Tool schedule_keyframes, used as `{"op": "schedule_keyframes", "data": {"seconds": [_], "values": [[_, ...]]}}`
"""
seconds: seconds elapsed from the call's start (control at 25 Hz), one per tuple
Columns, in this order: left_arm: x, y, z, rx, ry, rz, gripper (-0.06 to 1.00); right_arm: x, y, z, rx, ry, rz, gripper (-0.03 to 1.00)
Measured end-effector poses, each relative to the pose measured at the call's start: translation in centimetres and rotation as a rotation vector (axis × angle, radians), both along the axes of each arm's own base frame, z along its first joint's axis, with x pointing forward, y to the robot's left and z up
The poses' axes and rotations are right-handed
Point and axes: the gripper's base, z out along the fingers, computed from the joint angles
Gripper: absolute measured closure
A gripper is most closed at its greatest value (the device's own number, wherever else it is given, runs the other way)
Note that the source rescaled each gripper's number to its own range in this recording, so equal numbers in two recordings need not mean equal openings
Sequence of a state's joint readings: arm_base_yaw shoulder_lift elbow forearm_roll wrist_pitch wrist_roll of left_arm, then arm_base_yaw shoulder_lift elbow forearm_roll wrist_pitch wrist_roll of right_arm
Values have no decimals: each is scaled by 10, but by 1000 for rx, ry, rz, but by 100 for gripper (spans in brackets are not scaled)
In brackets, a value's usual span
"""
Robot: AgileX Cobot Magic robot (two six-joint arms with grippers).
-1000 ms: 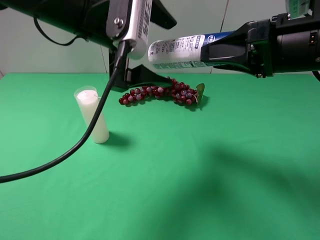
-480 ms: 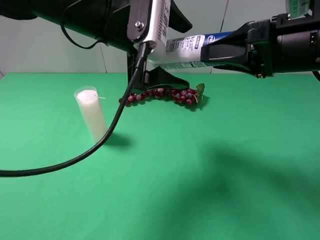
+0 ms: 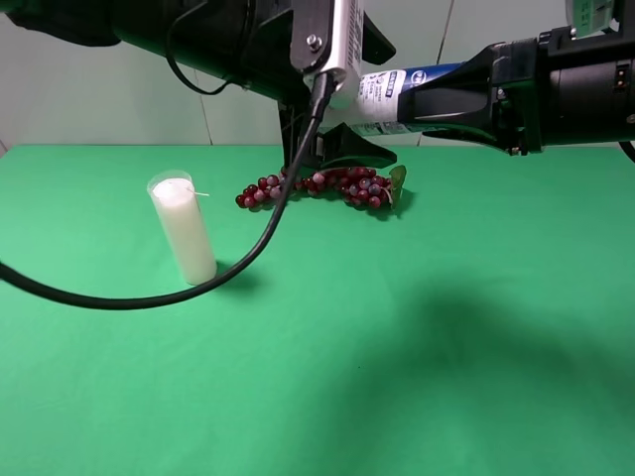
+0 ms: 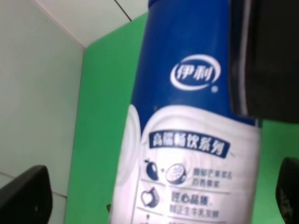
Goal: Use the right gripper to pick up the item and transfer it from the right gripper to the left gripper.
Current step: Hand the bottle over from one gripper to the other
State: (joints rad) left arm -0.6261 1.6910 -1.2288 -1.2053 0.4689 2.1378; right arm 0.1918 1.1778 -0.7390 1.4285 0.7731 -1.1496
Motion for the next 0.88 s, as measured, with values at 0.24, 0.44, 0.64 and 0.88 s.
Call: {"op": "schedule_keyframes", "data": {"seconds": [0.24, 0.44, 0.64, 0.88], "values": [[1, -7, -7, 16, -17, 8, -5, -1, 0, 0, 3, 2, 8, 97], [-5, -17, -8, 39, -79, -1, 16, -1, 0, 0, 3, 2, 9, 97], [-7, -19, -7, 40, -84, -11, 93, 1, -1, 0, -12, -3, -10, 97], [-7, -19, -8, 49, -96, -19, 94, 1, -1, -1, -15, -2, -9, 97]]}}
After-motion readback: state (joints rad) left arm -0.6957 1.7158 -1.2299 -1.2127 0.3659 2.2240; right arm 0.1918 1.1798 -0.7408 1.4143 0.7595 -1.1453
